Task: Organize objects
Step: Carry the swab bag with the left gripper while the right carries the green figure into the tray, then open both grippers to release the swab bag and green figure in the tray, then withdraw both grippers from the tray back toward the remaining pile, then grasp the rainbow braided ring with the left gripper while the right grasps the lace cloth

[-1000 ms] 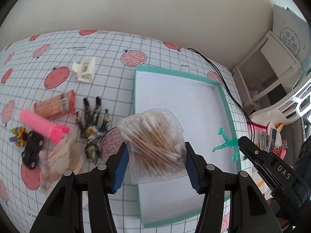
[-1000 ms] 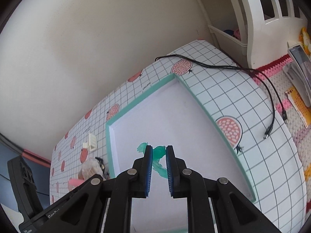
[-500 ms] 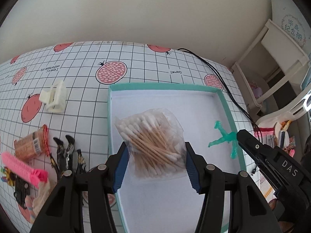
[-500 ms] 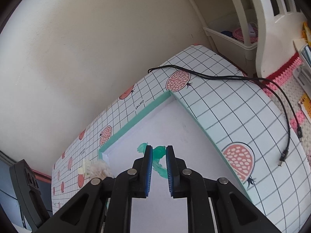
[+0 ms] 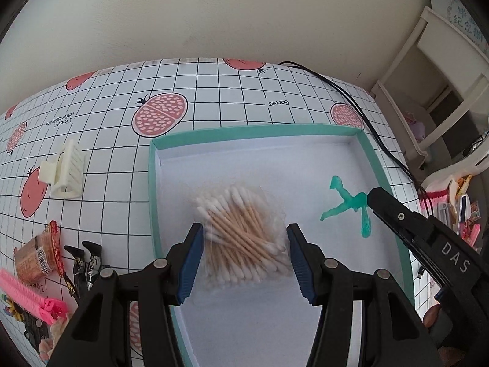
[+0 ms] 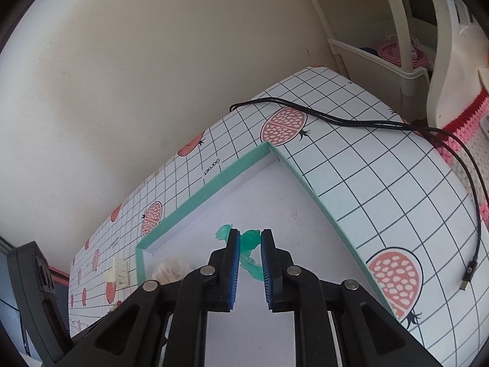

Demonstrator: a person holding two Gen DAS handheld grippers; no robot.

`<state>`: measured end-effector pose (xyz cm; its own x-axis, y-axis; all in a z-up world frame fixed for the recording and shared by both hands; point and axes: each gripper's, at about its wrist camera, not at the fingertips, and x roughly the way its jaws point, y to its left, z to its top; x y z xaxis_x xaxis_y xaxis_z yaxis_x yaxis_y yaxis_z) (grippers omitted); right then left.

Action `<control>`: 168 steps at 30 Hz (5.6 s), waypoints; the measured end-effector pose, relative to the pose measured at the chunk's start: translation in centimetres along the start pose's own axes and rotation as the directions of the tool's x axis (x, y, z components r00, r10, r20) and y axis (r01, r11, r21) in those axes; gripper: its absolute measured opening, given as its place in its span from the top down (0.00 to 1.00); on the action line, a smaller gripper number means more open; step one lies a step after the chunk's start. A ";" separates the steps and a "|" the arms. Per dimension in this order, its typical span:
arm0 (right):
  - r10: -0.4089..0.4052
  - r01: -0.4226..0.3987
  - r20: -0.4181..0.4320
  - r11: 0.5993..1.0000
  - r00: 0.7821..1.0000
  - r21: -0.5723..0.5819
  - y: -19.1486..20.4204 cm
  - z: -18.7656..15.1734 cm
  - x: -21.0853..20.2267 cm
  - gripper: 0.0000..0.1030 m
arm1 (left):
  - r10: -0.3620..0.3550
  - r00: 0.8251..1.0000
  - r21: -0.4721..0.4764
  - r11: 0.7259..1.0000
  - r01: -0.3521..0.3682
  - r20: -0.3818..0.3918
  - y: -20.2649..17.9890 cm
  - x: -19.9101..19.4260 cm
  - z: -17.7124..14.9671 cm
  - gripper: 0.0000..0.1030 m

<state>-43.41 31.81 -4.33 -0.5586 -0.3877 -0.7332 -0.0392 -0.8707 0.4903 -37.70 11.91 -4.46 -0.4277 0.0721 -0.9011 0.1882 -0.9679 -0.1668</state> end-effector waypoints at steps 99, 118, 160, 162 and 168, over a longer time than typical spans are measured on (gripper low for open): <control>-0.058 0.079 0.061 0.892 0.996 -0.444 9.9 -7.6 -15.2 0.00 | 0.244 0.932 -0.185 0.962 -0.199 0.267 9.3 -21.2 -10.9 0.00; -0.017 -0.093 -0.181 0.806 0.983 -0.584 17.8 -16.0 -10.4 0.00 | 0.227 0.965 -0.389 0.907 -0.162 0.127 19.2 -20.1 -15.2 0.00; -0.172 -0.166 -0.467 0.784 0.868 -0.598 16.7 -21.8 -0.5 0.22 | 0.047 0.995 -0.298 0.952 -0.070 -0.083 17.0 -11.4 -13.5 0.38; -0.176 -0.166 -0.470 0.784 0.865 -0.599 16.7 -22.0 -0.3 0.23 | 0.048 0.994 -0.299 0.951 -0.075 -0.096 17.0 -11.1 -13.7 0.43; -0.188 -0.158 -0.452 0.766 0.872 -0.623 17.1 -22.4 -0.3 0.27 | 0.049 0.992 -0.306 0.949 -0.083 -0.118 17.3 -10.7 -14.0 0.56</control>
<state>-25.36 10.25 -6.29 -0.1048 -0.3108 -0.9447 0.5747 -0.7942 0.1975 -17.52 -2.26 -3.33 -0.3109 0.0528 -0.9490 0.4842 -0.8504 -0.2060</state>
